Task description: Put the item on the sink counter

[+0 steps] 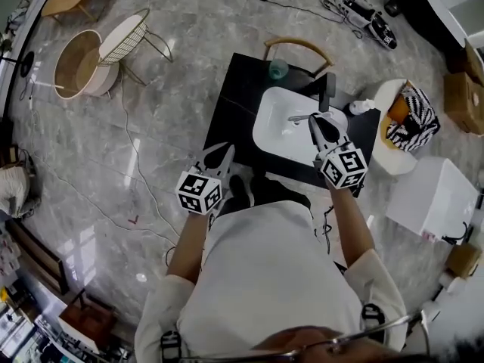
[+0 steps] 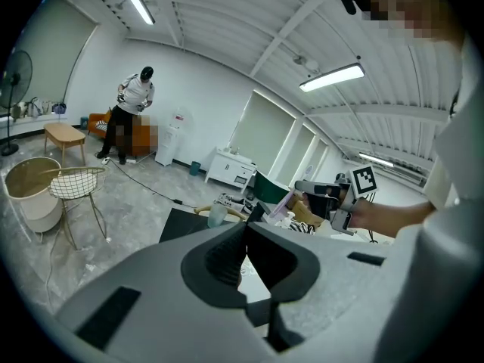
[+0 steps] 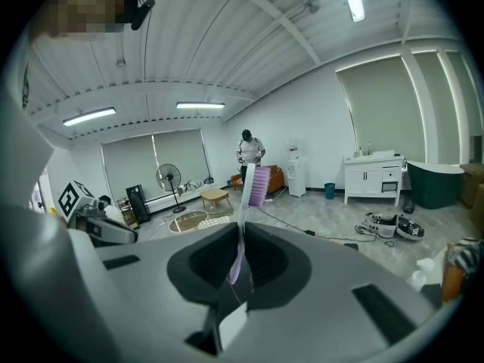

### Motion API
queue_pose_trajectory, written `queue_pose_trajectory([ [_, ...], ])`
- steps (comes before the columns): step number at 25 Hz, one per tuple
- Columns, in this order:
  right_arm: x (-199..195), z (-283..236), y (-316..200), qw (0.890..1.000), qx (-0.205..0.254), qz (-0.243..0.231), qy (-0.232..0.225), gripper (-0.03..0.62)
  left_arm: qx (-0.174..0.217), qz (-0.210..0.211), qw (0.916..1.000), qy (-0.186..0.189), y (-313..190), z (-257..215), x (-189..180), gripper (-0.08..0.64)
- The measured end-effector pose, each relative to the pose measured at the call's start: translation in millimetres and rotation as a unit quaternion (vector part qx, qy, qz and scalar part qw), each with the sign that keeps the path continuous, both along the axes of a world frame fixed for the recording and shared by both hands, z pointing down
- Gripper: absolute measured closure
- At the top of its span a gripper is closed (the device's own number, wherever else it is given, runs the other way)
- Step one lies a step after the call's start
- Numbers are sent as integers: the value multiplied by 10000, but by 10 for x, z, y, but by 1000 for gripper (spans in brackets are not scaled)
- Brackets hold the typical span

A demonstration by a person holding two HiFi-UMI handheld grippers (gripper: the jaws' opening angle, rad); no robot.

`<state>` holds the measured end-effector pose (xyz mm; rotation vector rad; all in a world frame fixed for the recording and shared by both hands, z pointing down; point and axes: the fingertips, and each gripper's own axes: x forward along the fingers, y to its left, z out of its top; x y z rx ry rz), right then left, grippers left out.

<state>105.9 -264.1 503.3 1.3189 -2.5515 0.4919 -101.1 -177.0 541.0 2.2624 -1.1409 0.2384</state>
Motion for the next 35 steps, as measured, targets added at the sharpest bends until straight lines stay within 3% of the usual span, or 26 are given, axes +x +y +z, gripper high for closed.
queue_pose_trajectory([
  [16,-69,589,-1115,9990,-308,-312,27,560,-461,-540,9974,-141,-363,372,35,555],
  [35,-74,1371,-1880,9990,-406,-176,109,560,-837,-392,9955,-222,-690,810,504,555],
])
